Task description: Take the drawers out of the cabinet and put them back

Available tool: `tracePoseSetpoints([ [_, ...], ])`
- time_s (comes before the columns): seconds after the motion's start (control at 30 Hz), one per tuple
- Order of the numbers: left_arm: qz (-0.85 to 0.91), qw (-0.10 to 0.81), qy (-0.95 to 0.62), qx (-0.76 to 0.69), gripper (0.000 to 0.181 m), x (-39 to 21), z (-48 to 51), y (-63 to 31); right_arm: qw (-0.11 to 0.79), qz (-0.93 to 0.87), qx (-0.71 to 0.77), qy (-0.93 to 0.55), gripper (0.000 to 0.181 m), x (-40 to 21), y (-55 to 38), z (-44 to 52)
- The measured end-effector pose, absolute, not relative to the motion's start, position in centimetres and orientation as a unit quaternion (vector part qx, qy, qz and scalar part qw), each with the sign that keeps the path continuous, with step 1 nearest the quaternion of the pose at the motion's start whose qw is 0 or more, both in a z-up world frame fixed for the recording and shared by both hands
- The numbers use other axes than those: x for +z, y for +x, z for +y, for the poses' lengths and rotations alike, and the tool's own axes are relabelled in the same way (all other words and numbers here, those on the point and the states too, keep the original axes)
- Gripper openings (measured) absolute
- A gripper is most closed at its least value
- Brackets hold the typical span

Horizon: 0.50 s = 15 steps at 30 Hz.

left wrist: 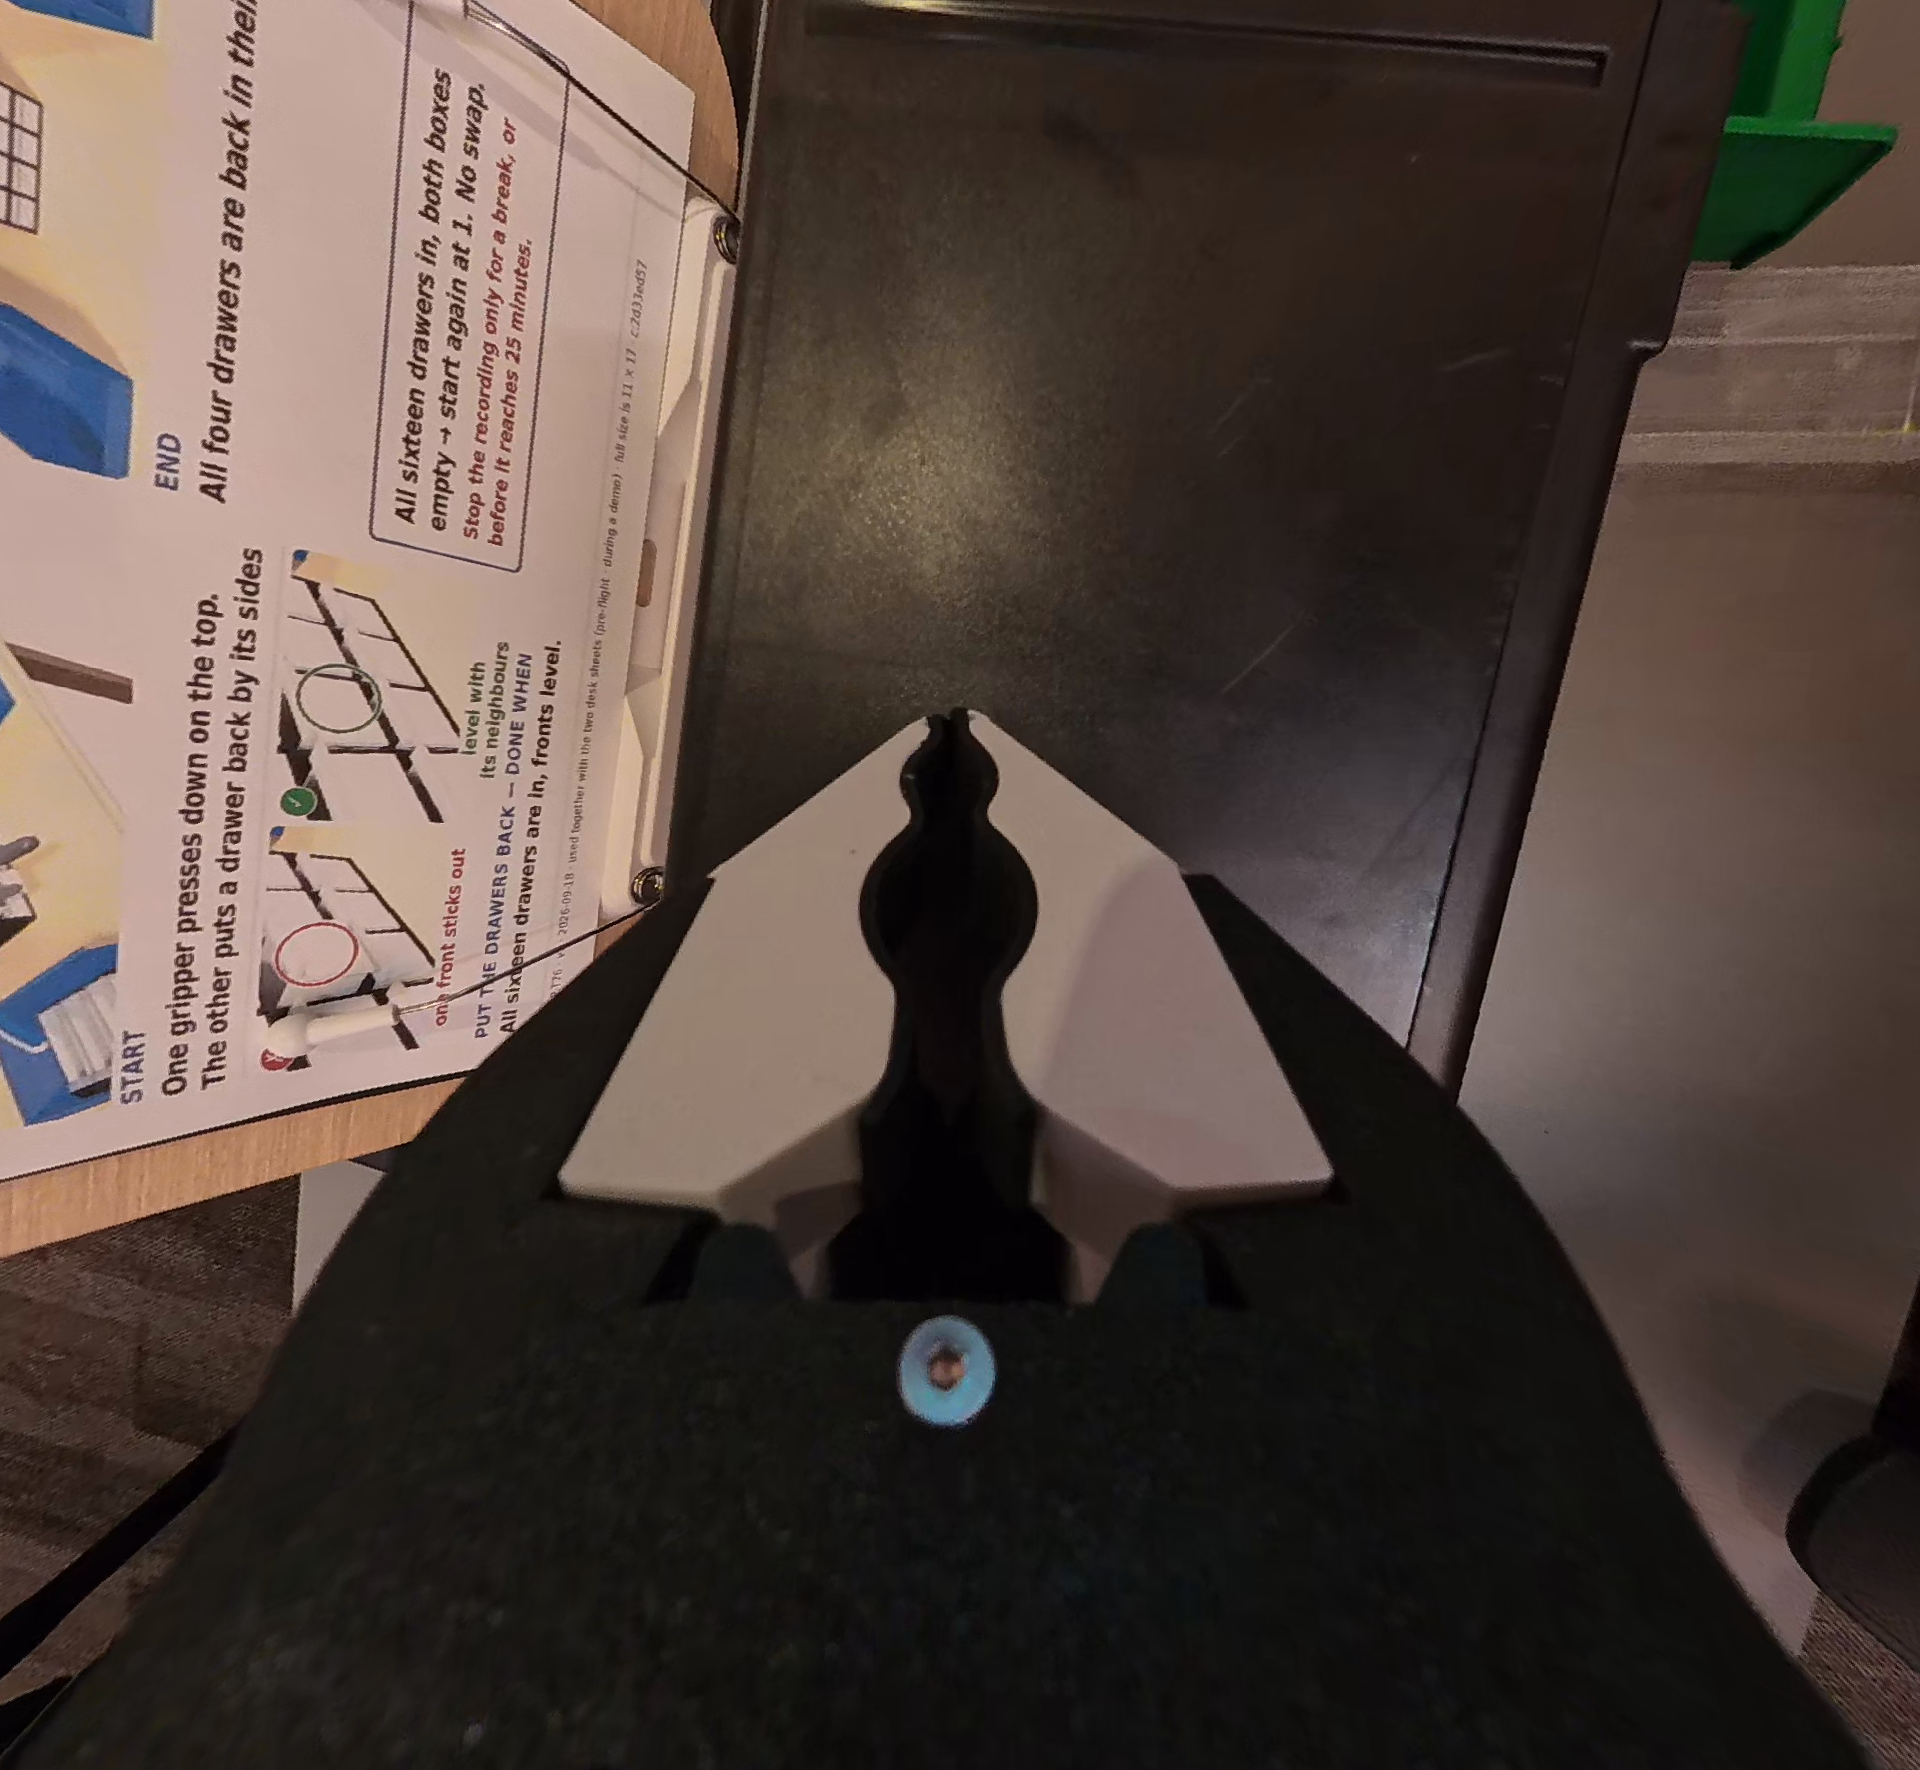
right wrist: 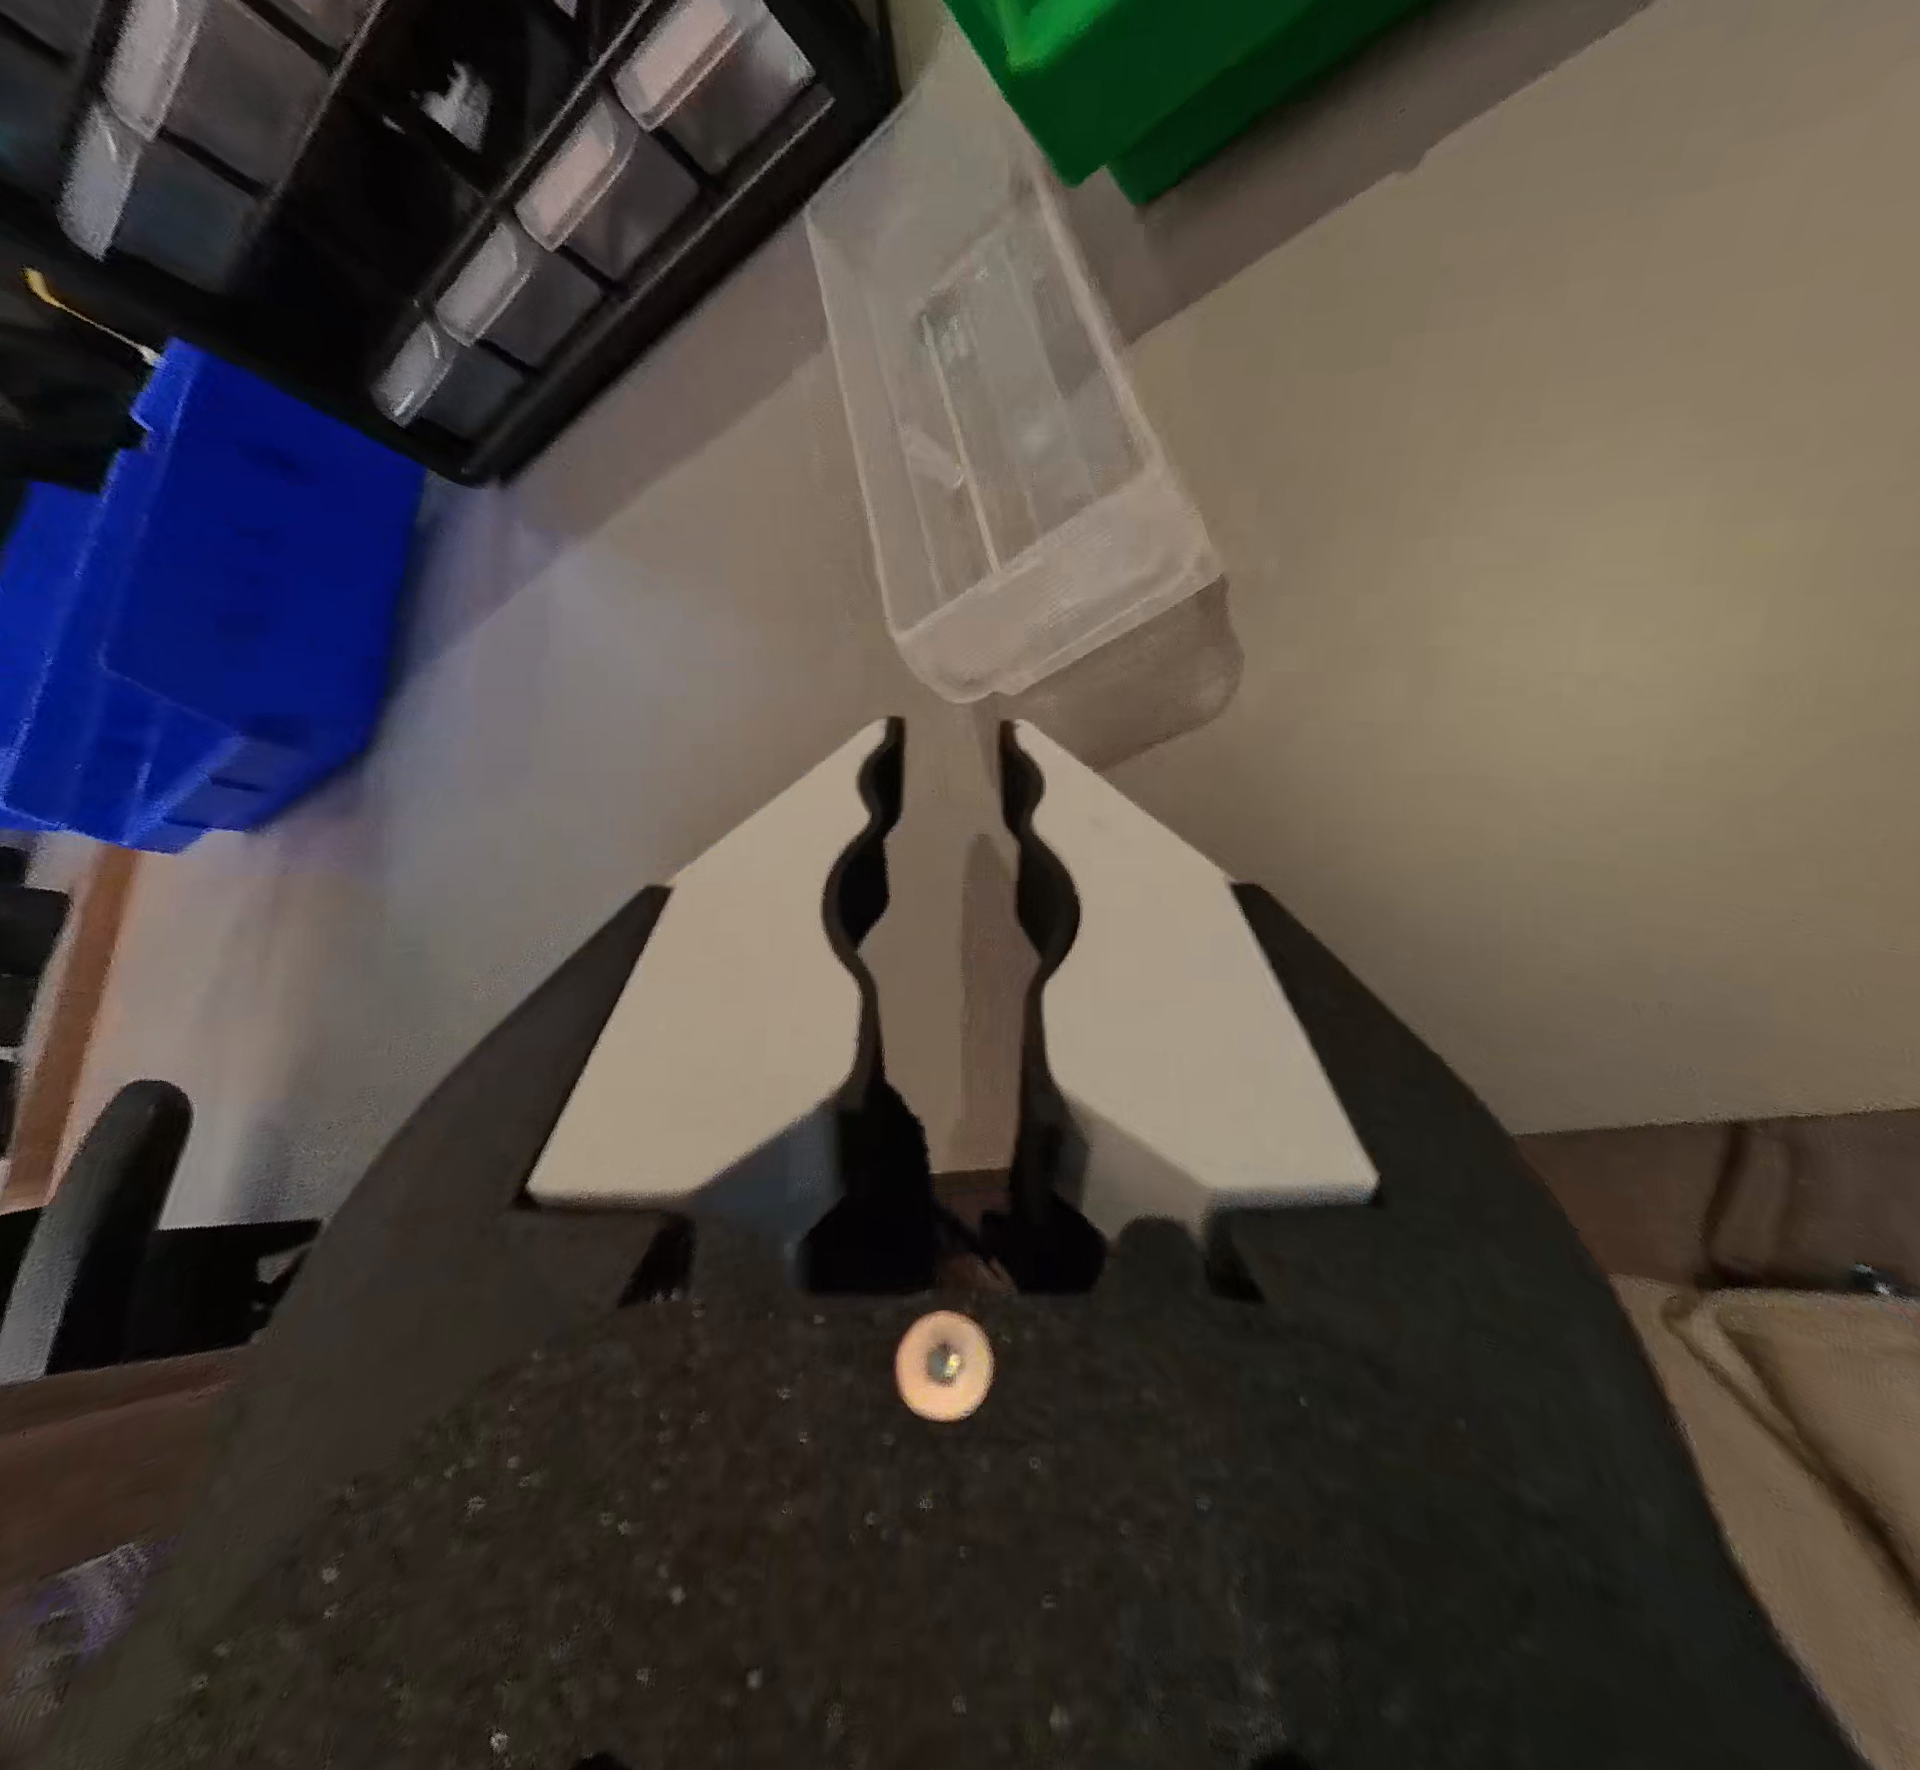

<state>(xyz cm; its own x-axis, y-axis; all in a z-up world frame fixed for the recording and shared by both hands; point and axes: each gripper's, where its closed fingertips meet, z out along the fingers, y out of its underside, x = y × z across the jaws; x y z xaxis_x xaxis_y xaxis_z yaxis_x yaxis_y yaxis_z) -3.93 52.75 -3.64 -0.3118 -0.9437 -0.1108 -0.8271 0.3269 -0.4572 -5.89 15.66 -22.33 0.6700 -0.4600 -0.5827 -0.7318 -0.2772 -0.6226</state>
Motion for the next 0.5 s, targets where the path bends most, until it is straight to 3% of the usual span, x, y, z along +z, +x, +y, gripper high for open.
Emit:
tracePoseSetpoints([
  [0.37, 0.798, 0.184, -0.551, -0.162, 0.0, -3.6, 52.7, -3.9, 0.41, 0.27, -0.03, -0.871, 0.089, -20.1, -2.5, 16.2],
  [0.5, 0.797, 0.184, -0.551, -0.168, 0.0, -3.6, 52.7, -3.7, 0.346, 0.234, -0.017, -0.908, 0.099, -21.6, -1.8, 19.2],
])
